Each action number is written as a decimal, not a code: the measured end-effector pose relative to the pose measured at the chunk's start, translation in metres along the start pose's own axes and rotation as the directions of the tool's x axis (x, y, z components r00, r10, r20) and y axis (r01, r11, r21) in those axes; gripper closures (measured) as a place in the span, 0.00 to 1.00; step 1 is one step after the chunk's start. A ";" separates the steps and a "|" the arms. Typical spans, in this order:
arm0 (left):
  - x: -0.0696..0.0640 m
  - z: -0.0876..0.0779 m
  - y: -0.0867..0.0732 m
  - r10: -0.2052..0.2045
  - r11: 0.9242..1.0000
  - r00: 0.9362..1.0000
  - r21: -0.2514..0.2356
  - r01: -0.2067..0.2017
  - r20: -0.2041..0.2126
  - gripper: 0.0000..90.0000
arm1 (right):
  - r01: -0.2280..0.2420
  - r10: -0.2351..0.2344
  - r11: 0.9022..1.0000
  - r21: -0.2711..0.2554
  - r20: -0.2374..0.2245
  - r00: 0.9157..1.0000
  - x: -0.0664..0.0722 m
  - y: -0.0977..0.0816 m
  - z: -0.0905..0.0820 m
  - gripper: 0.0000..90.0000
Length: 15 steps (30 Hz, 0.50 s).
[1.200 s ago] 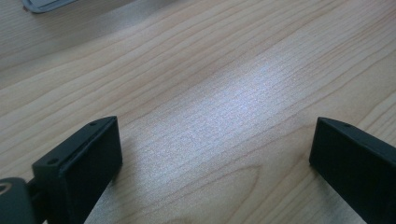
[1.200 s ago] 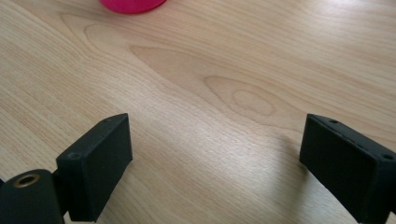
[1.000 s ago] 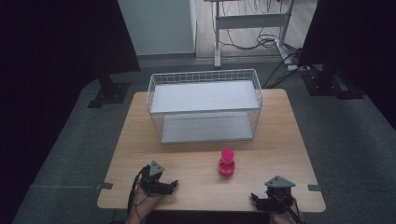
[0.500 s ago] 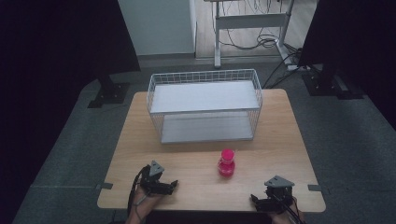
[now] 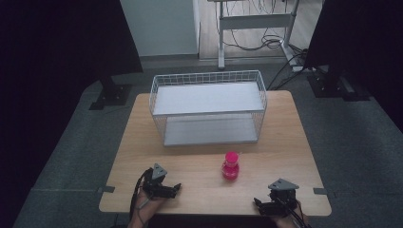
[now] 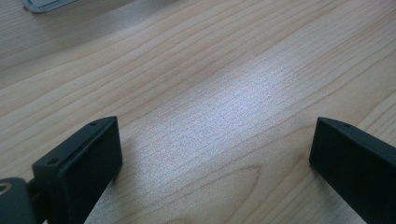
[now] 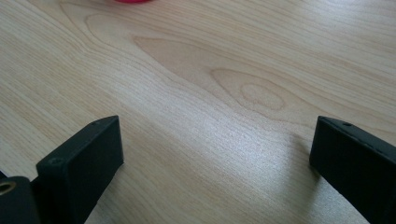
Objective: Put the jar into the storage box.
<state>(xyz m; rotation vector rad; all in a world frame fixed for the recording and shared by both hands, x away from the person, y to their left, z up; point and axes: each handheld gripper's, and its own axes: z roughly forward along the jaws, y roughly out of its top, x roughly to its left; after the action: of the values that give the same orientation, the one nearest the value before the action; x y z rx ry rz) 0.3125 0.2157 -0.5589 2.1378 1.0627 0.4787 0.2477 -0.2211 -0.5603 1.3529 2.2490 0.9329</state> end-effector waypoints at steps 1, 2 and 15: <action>0.000 0.000 0.000 0.000 1.000 1.000 0.000 0.000 0.000 0.02 | -0.001 0.001 1.000 -0.001 0.000 1.000 0.000 0.000 0.000 0.03; 0.000 0.000 0.000 0.000 1.000 1.000 0.000 0.000 0.000 0.02 | 0.000 0.000 1.000 -0.006 -0.001 1.000 0.001 0.001 -0.001 0.03; 0.000 0.000 0.000 0.000 1.000 1.000 0.000 0.000 0.000 0.02 | 0.022 -0.023 0.999 -0.041 -0.012 1.000 0.005 0.005 -0.005 0.06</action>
<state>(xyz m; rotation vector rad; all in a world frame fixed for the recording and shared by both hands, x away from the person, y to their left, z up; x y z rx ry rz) 0.3125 0.2157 -0.5589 2.1376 1.0626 0.4788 0.2457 -0.2173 -0.5526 1.3052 2.2367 0.9769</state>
